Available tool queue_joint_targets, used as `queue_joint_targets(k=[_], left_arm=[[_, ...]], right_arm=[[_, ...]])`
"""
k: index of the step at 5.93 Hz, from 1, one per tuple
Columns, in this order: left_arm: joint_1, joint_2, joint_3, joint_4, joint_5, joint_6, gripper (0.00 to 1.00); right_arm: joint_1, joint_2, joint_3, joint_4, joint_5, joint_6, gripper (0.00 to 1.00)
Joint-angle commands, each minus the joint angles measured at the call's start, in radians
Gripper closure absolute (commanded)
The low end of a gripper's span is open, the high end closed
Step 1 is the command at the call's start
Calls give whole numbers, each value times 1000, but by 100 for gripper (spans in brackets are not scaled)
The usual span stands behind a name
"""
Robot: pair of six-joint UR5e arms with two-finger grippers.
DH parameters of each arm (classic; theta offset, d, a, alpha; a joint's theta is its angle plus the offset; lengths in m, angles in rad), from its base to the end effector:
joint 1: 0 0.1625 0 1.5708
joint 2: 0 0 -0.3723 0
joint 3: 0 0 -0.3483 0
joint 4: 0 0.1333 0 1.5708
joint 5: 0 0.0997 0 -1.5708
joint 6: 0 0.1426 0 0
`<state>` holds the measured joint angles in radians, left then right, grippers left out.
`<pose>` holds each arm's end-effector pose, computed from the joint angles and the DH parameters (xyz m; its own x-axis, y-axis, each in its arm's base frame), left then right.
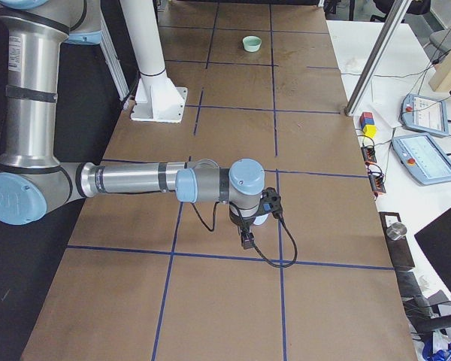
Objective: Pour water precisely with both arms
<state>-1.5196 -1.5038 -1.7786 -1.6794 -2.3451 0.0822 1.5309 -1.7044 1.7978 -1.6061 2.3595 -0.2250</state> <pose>-0.0109 -0.4428 0.5593 0.6987 0.2877 -0.6550 -0.1073 0.9474 0.3016 0.0161 -0.4035 0.5935 0.6760 -0.2901 0.6774 0.1956 0.9569 0.2146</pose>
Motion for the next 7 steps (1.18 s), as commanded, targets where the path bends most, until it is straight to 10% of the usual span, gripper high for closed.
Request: queue_joint_targets(k=[1, 4, 7], left_arm=[[88, 10, 13, -78, 0, -234, 0], [322, 67, 164, -683, 51, -869, 0], [522, 57, 221, -795, 243, -1115, 2]], right_arm=[[0, 0, 5, 0, 0, 4, 0], [0, -1, 6, 0, 1, 6, 0], [0, -3, 6, 0, 0, 4, 0]])
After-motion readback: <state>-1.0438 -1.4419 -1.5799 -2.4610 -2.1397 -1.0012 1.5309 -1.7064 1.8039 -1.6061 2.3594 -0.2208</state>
